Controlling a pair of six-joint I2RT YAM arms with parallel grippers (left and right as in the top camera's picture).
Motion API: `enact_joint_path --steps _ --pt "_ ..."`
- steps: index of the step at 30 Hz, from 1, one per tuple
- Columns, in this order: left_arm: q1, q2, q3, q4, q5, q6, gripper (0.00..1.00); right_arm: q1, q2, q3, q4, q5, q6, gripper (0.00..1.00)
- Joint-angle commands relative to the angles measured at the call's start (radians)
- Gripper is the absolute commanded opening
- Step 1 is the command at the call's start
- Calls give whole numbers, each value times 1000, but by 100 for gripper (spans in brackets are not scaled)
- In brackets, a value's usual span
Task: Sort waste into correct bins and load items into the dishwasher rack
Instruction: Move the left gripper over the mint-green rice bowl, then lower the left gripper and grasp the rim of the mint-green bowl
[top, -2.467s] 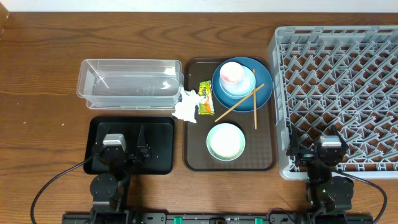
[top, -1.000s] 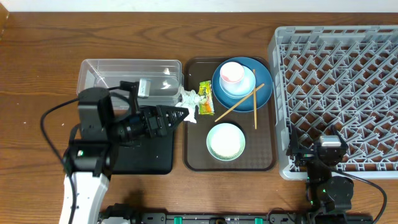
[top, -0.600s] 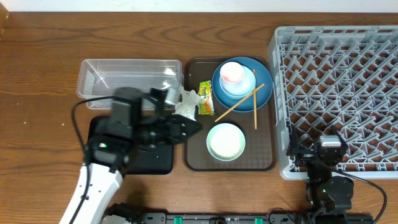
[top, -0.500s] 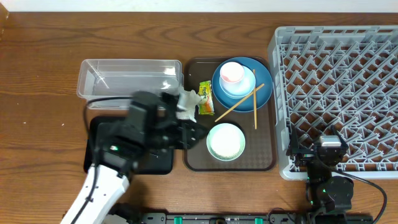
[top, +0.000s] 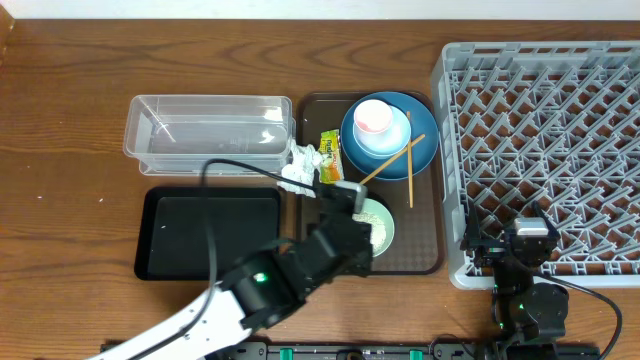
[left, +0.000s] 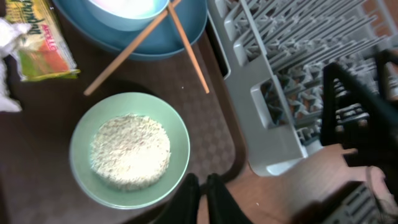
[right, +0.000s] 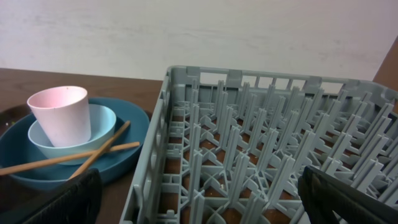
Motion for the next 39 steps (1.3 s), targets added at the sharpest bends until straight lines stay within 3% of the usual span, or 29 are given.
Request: enact_joint_path --steps 1,12,27,39 --pt "-20 86 10 34 -80 -14 13 10 -1 -1 -4 -4 16 99" --pt "-20 238 42 69 -30 -8 26 10 -1 -1 -4 -3 16 99" --pt "-11 372 42 29 -269 30 29 10 -1 -1 -4 -3 16 99" --pt "75 388 23 -58 -245 12 37 10 -1 -1 -4 -3 16 99"
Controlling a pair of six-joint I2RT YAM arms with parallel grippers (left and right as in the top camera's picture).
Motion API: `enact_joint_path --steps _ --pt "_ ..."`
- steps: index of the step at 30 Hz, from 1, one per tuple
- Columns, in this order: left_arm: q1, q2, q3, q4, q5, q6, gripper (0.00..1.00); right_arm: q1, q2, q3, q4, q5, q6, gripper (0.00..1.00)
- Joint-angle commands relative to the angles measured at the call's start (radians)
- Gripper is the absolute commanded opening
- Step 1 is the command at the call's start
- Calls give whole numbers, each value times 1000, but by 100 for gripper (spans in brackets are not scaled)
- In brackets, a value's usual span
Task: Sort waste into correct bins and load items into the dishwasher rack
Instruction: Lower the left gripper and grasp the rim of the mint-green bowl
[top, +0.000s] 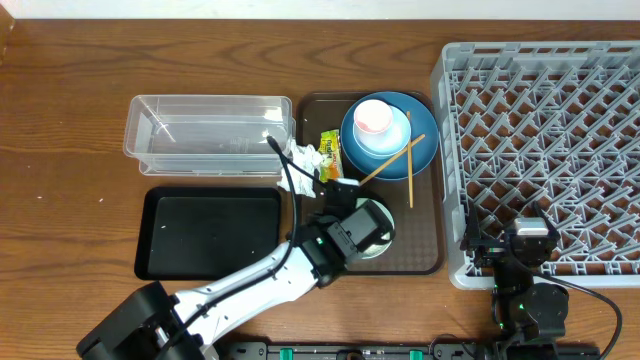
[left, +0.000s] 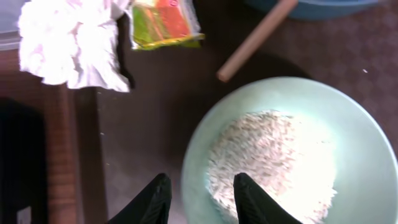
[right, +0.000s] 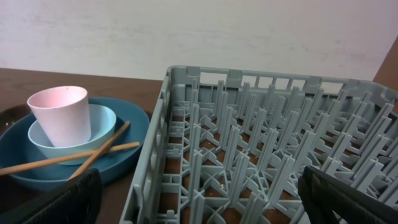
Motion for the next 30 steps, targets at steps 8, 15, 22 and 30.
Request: enact_joint_path --steps 8,15,22,30 --pt "7 52 -5 -15 24 -35 39 10 -1 -1 -4 -4 16 99" --pt "7 55 -5 -57 24 -35 38 10 -1 -1 -4 -4 16 99" --pt "7 55 -5 -99 24 -35 38 10 -1 -1 -4 -4 16 99" --pt "7 55 -5 -133 -14 -34 38 10 -1 -1 -4 -4 16 99"
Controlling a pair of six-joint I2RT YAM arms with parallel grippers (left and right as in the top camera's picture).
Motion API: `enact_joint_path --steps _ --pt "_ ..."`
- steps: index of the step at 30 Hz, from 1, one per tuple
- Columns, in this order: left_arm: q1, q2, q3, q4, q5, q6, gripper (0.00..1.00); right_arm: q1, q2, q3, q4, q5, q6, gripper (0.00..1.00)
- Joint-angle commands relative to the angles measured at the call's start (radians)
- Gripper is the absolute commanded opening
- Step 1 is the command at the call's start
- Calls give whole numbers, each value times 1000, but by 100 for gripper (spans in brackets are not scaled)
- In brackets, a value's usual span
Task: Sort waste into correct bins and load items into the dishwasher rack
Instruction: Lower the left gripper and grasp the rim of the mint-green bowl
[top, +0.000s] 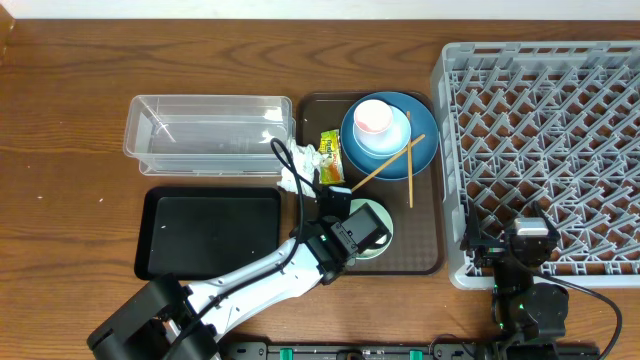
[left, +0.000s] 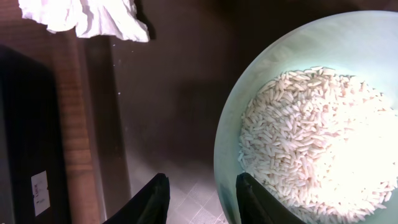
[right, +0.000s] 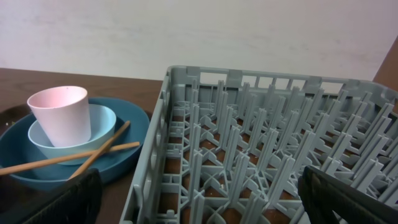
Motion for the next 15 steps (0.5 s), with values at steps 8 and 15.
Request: enact_joint_path --steps 8,15 --pt "3 9 -5 -111 -148 -8 38 10 -1 -1 -4 -4 16 99" --pt "4 9 -5 -144 -211 -8 39 10 -1 -1 -4 -4 16 99"
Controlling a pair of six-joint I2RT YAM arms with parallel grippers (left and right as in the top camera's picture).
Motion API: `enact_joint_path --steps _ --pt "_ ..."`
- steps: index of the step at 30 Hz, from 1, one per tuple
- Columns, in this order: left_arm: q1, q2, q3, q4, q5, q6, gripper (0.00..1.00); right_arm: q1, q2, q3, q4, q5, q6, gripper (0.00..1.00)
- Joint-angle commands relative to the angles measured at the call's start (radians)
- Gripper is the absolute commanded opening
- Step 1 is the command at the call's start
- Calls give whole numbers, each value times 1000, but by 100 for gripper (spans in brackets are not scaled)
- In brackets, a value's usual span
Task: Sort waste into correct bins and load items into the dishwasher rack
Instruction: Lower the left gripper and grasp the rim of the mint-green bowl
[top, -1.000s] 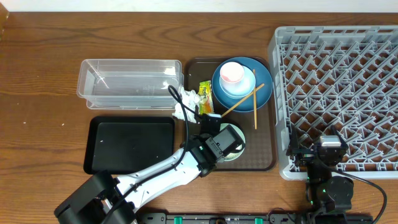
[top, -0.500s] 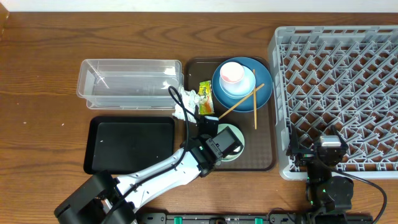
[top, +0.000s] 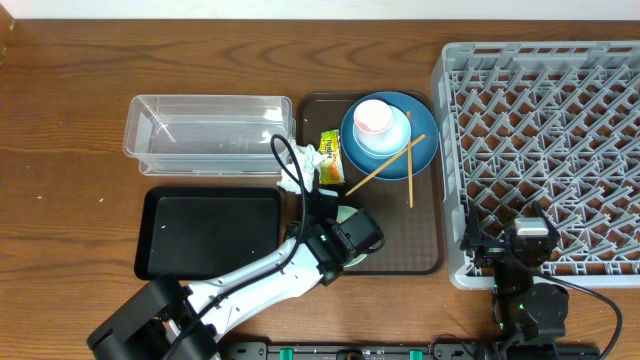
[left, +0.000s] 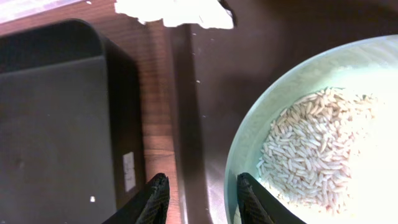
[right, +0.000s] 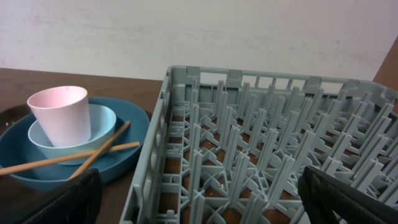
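A pale green bowl of rice (left: 298, 155) sits on the brown tray (left: 205, 81), mostly hidden under my left arm in the overhead view. My left gripper (left: 202, 200) is open astride the bowl's left rim. One finger is inside the bowl, the other over the strip of table beside the black tray (left: 62, 124). On the blue plate (top: 425, 150) stand a light blue bowl and a pink cup (top: 373, 117), with chopsticks (top: 410, 175) across them. A crumpled tissue (top: 298, 165) and a snack wrapper (top: 330, 157) lie beside it. My right gripper (right: 199, 205) is open at the grey rack's (top: 545, 150) near edge.
A clear plastic bin (top: 210, 130) stands behind the black tray (top: 210, 232) at the left. The dishwasher rack (right: 261, 155) fills the right side, its tines upright. My left arm's cable loops over the tissue.
My left gripper has shifted left and drawn back a little, so the black tray now shows beside it. The bowl looks closer to the brown tray's left edge. The right arm has not moved.
My left gripper was shut above the near side of the rice bowl. Then it was open over the bowl's left rim, then close down on that rim. Now it still straddles the rim, nearer the black tray. The right gripper stayed open at the rack throughout.
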Motion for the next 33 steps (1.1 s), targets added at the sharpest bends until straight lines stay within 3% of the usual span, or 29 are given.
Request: enact_joint_path --steps 1,11,14,17,21,23,27,33 --pt "4 9 -5 -5 -72 -6 39 10 -1 -1 -4 -4 16 99" --pt "3 -93 76 -54 -50 -5 39 10 -1 -1 -4 -4 16 99" --pt "3 -167 116 -45 54 -5 49 10 -1 -1 -4 -4 16 99" --pt "3 -245 126 7 144 -5 68 10 -1 -1 -4 -4 16 99" --pt "3 -306 126 46 144 -6 72 10 -1 -1 -4 -4 16 99" --pt "2 -312 126 70 168 -8 70 10 -1 -1 -4 -4 16 99" --pt "0 -278 126 146 290 -50 51 10 -1 -1 -4 -4 16 99" --pt "-31 -166 126 183 343 -55 48 10 -1 -1 -5 -4 16 99"
